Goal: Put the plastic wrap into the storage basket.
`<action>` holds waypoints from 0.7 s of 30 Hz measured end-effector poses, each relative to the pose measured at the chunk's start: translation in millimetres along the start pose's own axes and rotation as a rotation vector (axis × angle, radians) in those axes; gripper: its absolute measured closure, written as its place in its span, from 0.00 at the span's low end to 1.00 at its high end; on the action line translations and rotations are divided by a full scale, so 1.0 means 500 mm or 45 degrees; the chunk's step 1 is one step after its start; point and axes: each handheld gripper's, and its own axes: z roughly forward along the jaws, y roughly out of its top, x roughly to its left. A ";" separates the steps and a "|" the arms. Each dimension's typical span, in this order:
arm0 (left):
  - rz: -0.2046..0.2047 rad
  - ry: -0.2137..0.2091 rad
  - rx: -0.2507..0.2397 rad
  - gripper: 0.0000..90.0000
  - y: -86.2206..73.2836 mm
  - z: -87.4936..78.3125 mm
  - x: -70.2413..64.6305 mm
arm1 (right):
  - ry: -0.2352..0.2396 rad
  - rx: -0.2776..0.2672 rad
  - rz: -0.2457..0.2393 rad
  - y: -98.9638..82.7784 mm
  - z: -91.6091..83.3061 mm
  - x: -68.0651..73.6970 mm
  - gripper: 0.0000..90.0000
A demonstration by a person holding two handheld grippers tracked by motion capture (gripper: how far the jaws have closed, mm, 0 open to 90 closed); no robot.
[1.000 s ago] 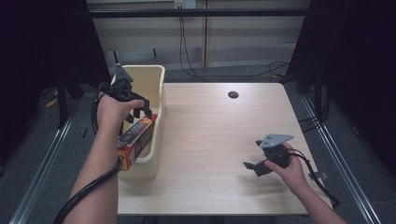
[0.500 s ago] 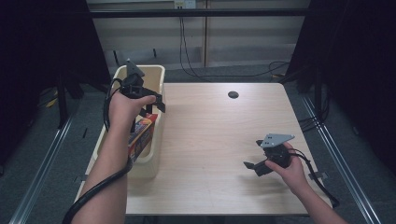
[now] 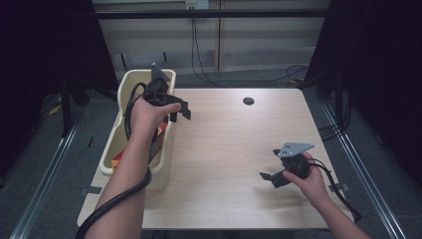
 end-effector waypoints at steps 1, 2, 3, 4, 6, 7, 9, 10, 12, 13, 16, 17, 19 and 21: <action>-0.003 -0.007 -0.002 0.25 0.000 0.003 -0.005 | 0.003 0.002 0.000 0.000 0.000 0.000 0.02; 0.009 -0.008 -0.001 0.23 0.000 0.006 -0.008 | 0.008 0.000 0.002 0.001 -0.001 0.000 0.02; 0.016 -0.006 -0.002 0.23 0.000 0.009 -0.011 | 0.008 0.000 0.002 0.001 -0.001 0.000 0.02; 0.029 -0.009 0.005 0.23 0.000 0.012 -0.014 | 0.008 -0.001 0.000 0.001 -0.001 0.001 0.02; 0.039 -0.018 0.004 0.23 0.000 0.020 -0.021 | 0.008 0.000 0.002 0.001 -0.001 0.000 0.02; 0.039 -0.018 0.004 0.23 0.000 0.020 -0.021 | 0.008 0.000 0.002 0.001 -0.001 0.000 0.02; 0.044 -0.025 0.006 0.23 -0.001 0.025 -0.027 | 0.008 -0.001 0.002 0.001 -0.001 0.000 0.02; 0.054 -0.027 0.003 0.23 -0.002 0.031 -0.030 | 0.008 -0.001 0.002 0.001 -0.001 0.000 0.02; 0.060 -0.028 0.002 0.22 -0.003 0.034 -0.034 | 0.008 -0.001 -0.001 0.001 -0.001 0.000 0.02; 0.067 -0.031 0.002 0.22 -0.005 0.038 -0.036 | 0.003 0.000 0.001 0.001 -0.001 0.000 0.02; 0.082 -0.046 0.007 0.22 -0.011 0.056 -0.042 | 0.006 -0.004 -0.001 0.001 -0.001 0.001 0.02; 0.080 -0.058 0.011 0.22 -0.013 0.061 -0.045 | 0.007 -0.004 -0.001 0.001 -0.002 0.000 0.02; 0.102 -0.060 0.012 0.22 -0.016 0.071 -0.046 | 0.008 -0.001 0.000 0.001 -0.001 0.001 0.02; 0.096 -0.070 0.019 0.22 -0.020 0.079 -0.050 | 0.010 -0.002 -0.005 0.001 -0.001 0.001 0.02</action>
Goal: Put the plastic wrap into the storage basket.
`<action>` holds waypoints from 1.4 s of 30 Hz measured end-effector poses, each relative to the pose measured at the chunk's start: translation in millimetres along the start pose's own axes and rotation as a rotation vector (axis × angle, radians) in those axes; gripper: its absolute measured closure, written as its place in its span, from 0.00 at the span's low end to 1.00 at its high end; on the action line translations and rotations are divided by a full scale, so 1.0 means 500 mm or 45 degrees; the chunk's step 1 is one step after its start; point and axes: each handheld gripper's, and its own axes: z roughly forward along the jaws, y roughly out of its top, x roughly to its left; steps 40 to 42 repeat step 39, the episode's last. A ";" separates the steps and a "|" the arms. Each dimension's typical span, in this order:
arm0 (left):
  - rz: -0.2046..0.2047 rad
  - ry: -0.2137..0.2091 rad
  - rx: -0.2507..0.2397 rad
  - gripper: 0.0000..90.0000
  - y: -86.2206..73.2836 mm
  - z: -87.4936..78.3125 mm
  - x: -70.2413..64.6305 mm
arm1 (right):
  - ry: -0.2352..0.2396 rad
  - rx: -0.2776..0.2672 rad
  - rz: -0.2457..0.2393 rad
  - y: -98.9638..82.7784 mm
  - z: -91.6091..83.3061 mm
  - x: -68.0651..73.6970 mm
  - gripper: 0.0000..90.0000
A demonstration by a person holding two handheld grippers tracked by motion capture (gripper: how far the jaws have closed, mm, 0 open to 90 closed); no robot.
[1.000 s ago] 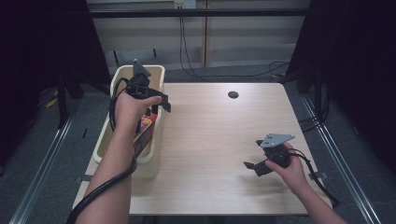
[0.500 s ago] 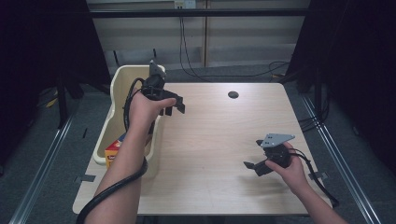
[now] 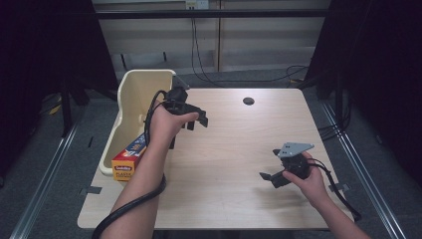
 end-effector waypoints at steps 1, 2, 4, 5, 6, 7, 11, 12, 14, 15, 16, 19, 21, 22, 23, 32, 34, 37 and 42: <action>0.014 0.003 -0.005 0.21 -0.001 0.004 0.000 | -0.003 -0.003 0.000 0.000 0.000 0.000 0.02; 0.014 0.003 -0.005 0.21 -0.001 0.004 0.000 | -0.004 -0.003 0.000 0.000 0.000 0.000 0.02; 0.010 -0.010 -0.003 0.21 -0.004 0.013 -0.001 | -0.004 -0.004 0.001 0.000 0.000 0.000 0.02; 0.005 -0.014 0.002 0.21 -0.006 0.017 -0.002 | -0.006 -0.003 0.004 0.000 0.000 0.000 0.02; 0.010 -0.021 0.006 0.21 -0.007 0.020 -0.002 | -0.006 -0.003 0.006 0.000 0.000 0.000 0.02; 0.015 -0.018 0.002 0.21 -0.009 0.025 -0.001 | -0.005 -0.002 0.006 0.000 0.000 0.000 0.02; 0.023 -0.035 0.006 0.21 -0.018 0.041 -0.004 | -0.013 0.001 0.001 -0.001 0.001 0.001 0.02; 0.023 -0.035 0.006 0.21 -0.018 0.041 -0.004 | -0.013 0.001 0.001 -0.001 0.001 0.001 0.02; 0.039 -0.033 0.011 0.20 -0.023 0.049 -0.006 | -0.014 -0.003 0.000 0.000 0.001 0.001 0.02; 0.039 -0.033 0.011 0.20 -0.023 0.049 -0.006 | -0.012 -0.004 0.001 0.000 0.001 0.001 0.02; 0.036 -0.039 0.013 0.20 -0.024 0.051 -0.008 | -0.012 -0.004 0.001 0.000 0.001 0.001 0.02; 0.044 -0.052 0.010 0.19 -0.030 0.061 -0.013 | -0.006 -0.004 0.000 0.000 0.001 0.001 0.02; 0.060 -0.056 0.007 0.19 -0.032 0.066 -0.014 | -0.012 -0.004 -0.001 0.000 0.001 0.001 0.02; 0.054 -0.063 0.005 0.19 -0.034 0.068 -0.017 | -0.012 -0.003 0.002 0.000 0.001 0.002 0.02; 0.064 -0.061 0.000 0.19 -0.036 0.073 -0.017 | -0.012 -0.002 0.003 0.000 0.001 0.002 0.02; 0.068 -0.078 -0.025 0.19 -0.055 0.103 -0.019 | -0.012 0.003 0.002 -0.001 0.002 0.001 0.02; 0.076 -0.081 -0.032 0.19 -0.059 0.109 -0.019 | -0.012 0.003 0.001 -0.001 0.002 0.001 0.02; 0.084 -0.093 -0.022 0.18 -0.066 0.120 -0.016 | -0.012 0.006 -0.002 -0.001 0.002 0.002 0.02; 0.091 -0.087 -0.027 0.18 -0.070 0.127 -0.016 | -0.009 0.008 -0.006 -0.002 0.002 0.002 0.02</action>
